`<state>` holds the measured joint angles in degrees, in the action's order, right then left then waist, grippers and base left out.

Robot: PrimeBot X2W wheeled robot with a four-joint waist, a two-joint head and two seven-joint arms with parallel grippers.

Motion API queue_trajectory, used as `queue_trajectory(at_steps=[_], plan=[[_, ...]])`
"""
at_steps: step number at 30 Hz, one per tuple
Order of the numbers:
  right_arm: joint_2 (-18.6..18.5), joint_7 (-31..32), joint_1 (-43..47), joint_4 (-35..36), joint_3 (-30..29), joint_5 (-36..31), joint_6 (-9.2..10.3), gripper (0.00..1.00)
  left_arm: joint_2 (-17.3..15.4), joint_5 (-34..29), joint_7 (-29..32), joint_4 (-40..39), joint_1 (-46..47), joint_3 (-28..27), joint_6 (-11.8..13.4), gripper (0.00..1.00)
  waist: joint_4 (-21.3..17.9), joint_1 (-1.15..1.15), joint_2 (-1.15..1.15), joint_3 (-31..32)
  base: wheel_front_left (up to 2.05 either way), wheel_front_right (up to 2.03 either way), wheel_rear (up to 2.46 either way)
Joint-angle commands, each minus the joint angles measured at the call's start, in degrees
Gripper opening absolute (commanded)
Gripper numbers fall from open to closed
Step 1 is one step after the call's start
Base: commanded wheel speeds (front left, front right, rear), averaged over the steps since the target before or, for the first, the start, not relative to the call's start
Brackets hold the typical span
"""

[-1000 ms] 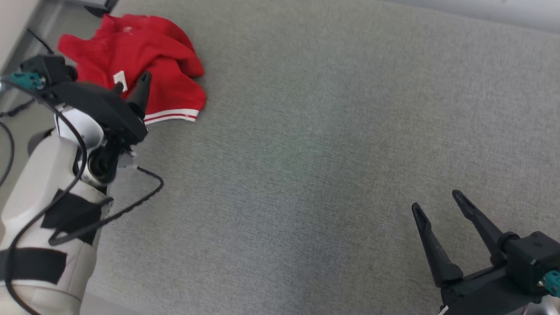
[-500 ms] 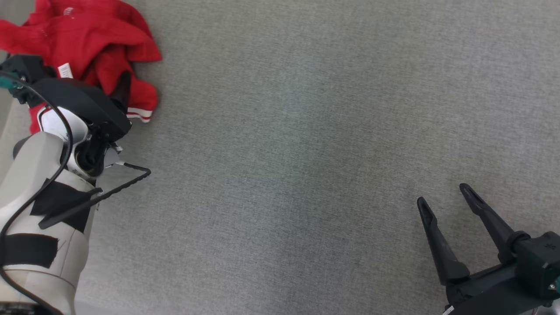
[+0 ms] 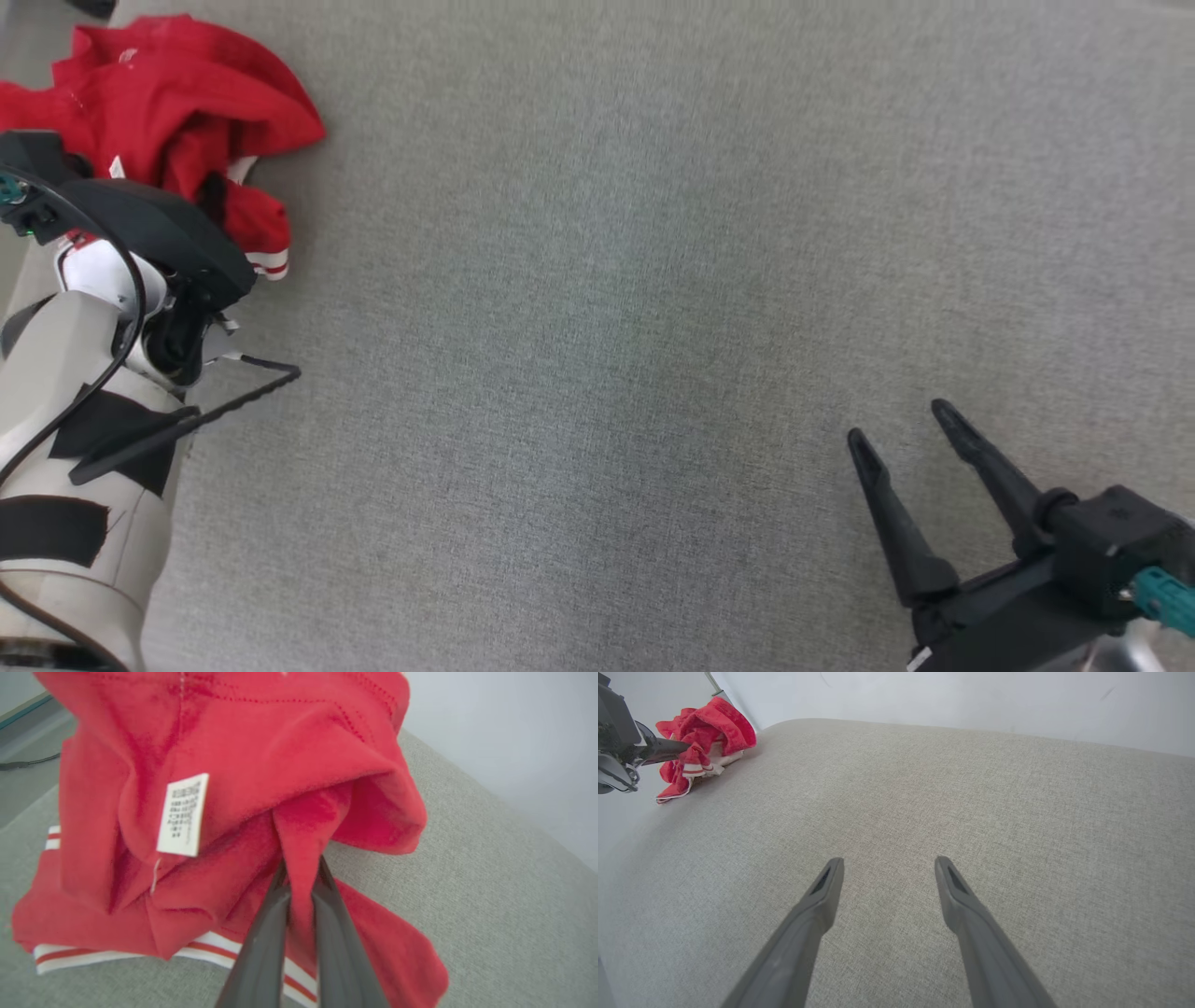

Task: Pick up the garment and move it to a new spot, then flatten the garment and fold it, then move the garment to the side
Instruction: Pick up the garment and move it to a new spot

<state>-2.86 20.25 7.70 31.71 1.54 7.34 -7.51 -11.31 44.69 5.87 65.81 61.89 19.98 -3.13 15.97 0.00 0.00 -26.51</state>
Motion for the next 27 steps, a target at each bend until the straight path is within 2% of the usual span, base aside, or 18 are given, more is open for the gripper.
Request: queue_trajectory(at_steps=[1,9,12,18,27], plan=[[-0.10,-0.51,-0.29,-0.64,0.34,0.85,0.04,1.00,-0.85,-0.65,-0.51,0.21,0.76,0.33,-0.37,0.00,-0.51,0.00,0.00,2.37,0.00,0.00,0.00],[-0.09,-5.53,-1.03,-8.33,2.99,5.50,0.04,1.00,-2.70,-3.53,-1.54,-0.92,2.17,3.26,-0.72,0.00,-2.03,0.00,0.00,11.77,0.00,0.00,0.00],[-0.09,-7.83,-1.18,-11.53,3.72,7.59,0.04,1.00,-2.09,-4.85,-1.25,-2.22,2.88,4.71,-0.59,0.00,-2.81,0.00,0.00,15.57,0.00,0.00,0.00],[-0.09,-12.10,-1.75,-16.67,4.66,11.03,0.04,1.00,1.05,-6.09,0.17,-7.40,5.13,7.16,-1.35,0.00,-4.82,0.00,0.00,21.23,0.00,0.00,0.00],[-0.09,-15.91,-2.48,-20.77,5.30,13.16,0.04,1.00,6.93,-4.40,3.76,-19.91,4.75,10.56,-2.24,0.00,-8.69,0.00,0.00,24.02,0.00,0.00,0.00]])
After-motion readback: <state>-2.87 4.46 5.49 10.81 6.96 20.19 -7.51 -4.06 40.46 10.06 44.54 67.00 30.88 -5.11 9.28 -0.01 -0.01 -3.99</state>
